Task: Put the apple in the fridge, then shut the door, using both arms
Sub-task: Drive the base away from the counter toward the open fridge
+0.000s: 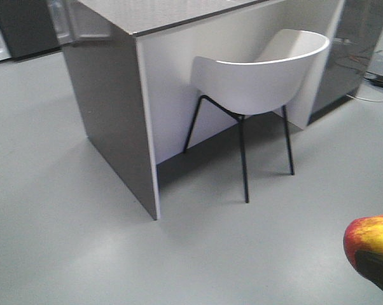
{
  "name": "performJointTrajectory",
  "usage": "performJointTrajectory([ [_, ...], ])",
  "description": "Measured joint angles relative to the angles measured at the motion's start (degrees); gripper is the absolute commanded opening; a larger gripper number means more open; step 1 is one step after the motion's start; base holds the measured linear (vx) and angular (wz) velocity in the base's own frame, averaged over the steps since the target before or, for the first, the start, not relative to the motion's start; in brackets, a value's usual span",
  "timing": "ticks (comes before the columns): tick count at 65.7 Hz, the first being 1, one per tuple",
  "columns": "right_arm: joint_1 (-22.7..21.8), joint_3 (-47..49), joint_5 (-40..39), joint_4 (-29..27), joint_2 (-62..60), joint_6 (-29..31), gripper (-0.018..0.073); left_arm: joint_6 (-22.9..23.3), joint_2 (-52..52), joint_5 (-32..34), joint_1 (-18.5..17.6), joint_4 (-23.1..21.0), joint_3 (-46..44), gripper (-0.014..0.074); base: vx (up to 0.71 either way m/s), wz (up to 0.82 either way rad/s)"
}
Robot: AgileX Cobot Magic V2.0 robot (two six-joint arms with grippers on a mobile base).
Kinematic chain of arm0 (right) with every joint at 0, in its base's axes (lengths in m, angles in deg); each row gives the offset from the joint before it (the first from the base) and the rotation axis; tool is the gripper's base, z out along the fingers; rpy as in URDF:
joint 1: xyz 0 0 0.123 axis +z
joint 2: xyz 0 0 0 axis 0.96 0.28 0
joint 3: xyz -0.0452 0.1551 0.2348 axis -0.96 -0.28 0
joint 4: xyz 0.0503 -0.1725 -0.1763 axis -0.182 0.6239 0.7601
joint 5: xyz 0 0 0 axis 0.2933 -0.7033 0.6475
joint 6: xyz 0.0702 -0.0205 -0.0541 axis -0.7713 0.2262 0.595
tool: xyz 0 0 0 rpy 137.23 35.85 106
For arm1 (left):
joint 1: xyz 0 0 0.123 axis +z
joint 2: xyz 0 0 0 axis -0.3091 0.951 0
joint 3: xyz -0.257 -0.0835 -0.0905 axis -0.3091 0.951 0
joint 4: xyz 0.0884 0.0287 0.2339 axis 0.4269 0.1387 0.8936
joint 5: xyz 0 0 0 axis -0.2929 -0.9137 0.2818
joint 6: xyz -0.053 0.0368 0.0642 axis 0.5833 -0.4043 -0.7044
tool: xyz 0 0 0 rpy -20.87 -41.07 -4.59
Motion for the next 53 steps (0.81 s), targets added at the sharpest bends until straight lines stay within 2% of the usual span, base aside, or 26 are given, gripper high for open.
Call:
performJointTrajectory([
  [53, 0.0, 0.0, 0.1, 0.0, 0.0, 0.0, 0.0133, 0.0, 0.0, 0.0, 0.0, 0.0, 0.0, -0.0006, 0.11, 0.49],
])
